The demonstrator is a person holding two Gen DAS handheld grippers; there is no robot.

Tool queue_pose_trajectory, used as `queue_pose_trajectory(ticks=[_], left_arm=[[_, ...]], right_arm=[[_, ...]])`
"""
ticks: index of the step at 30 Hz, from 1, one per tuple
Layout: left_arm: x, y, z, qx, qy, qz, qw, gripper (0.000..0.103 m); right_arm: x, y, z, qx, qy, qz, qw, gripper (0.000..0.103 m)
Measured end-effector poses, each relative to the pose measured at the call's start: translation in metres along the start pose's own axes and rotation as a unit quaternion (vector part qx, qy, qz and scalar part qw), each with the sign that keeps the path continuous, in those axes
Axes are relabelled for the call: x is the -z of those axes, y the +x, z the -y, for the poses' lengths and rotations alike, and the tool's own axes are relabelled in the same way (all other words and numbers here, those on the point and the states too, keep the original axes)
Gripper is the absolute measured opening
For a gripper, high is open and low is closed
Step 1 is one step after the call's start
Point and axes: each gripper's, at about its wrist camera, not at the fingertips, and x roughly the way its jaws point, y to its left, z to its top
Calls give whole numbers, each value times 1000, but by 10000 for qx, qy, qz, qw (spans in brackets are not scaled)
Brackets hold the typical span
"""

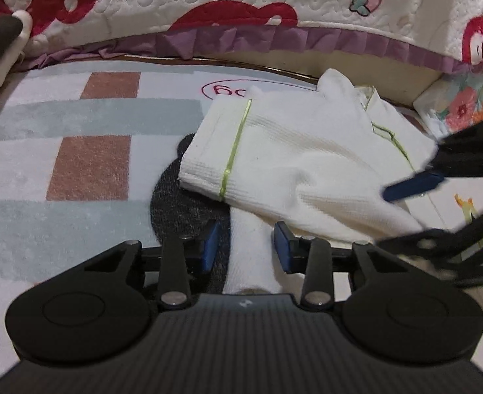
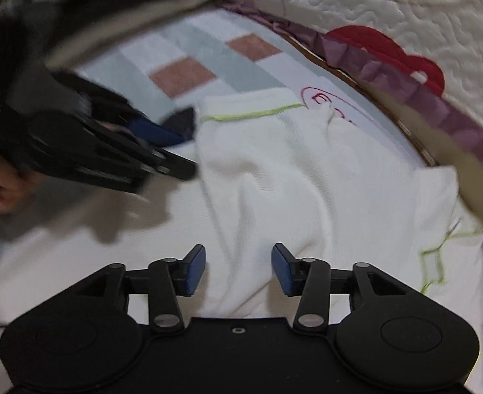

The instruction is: Fold clothes

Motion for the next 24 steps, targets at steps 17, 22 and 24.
queue_pose_trajectory(ticks=[17,22,24], left_arm=[[8,-4,7,-551,559,-33,9969,39],[8,-3,9,-594,606,-53,9964,43],[8,-3,10,-610,624,-62,9962,43]], right_arm=[[32,-92,82,1571,2478,2363,9263,7],[96,-109,97,1921,3215,1963,9062,7],[119,-100,99,1866,3649,1711,8960,7]])
